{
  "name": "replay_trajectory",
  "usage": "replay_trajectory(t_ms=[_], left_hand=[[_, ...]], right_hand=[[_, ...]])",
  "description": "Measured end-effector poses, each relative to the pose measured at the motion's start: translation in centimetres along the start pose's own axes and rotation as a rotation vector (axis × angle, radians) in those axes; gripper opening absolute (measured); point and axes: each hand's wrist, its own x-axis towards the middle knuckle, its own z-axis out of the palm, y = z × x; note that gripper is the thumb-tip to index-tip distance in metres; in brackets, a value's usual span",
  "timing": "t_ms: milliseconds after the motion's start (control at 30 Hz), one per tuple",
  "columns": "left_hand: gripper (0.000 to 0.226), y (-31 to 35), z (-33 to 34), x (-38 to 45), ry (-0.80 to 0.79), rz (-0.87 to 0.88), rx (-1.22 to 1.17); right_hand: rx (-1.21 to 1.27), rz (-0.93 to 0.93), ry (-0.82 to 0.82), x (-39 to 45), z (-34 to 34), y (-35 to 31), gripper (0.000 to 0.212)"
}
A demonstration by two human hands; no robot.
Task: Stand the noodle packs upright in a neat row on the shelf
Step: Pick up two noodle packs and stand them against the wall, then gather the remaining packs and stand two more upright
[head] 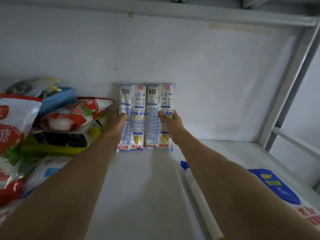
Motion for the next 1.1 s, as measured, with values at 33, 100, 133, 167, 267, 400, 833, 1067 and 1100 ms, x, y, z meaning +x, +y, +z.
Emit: replay_trajectory(t_ms=[33,100,133,167,267,400,833,1067,1100], left_hand=[[0.032,-0.1,0.1,0.2,-0.007,-0.007,-0.006],[0.034,-0.3,0.2,0.4,-0.019,0.001,0.001],[0.030,-0.5,0.2,0.7,-0.016,0.012,0.008],[0.027,-0.4,0.3,0.6,-0.010,0.015,0.029],[0.032,-0.6,0.9,0.5,0.065,0.050,0.122],[0.045,-0.9,1.9,-1.2,0.231,0.194,0.314],[0.036,-2.0,7.7,-15.2,-0.323,0.000,0.658],[0.034,-0.4,10.5,-21.6,-0.488,-0.316,0.586],[0.030,-0.2,10.8,-22.2,-0.489,-0.350,0.590]], right_hand=[[0.000,0.004,-0.005,0.2,0.0,0.1,0.036],[-0.004,0.017,-0.017,0.5,0.2,0.2,0.037],[-0.013,0.025,-0.020,0.6,0.2,0.3,0.037],[-0.031,0.035,-0.016,0.6,0.3,0.3,0.037],[-0.124,0.067,0.022,0.3,0.7,-0.5,0.039],[-0.220,0.110,0.083,-0.5,0.9,-1.5,0.041],[-0.739,0.318,0.042,-9.6,-10.2,-5.5,0.011],[-0.961,0.460,0.023,-15.2,-16.3,-7.4,0.024],[-0.994,0.482,0.005,-16.1,-16.9,-7.9,0.026]])
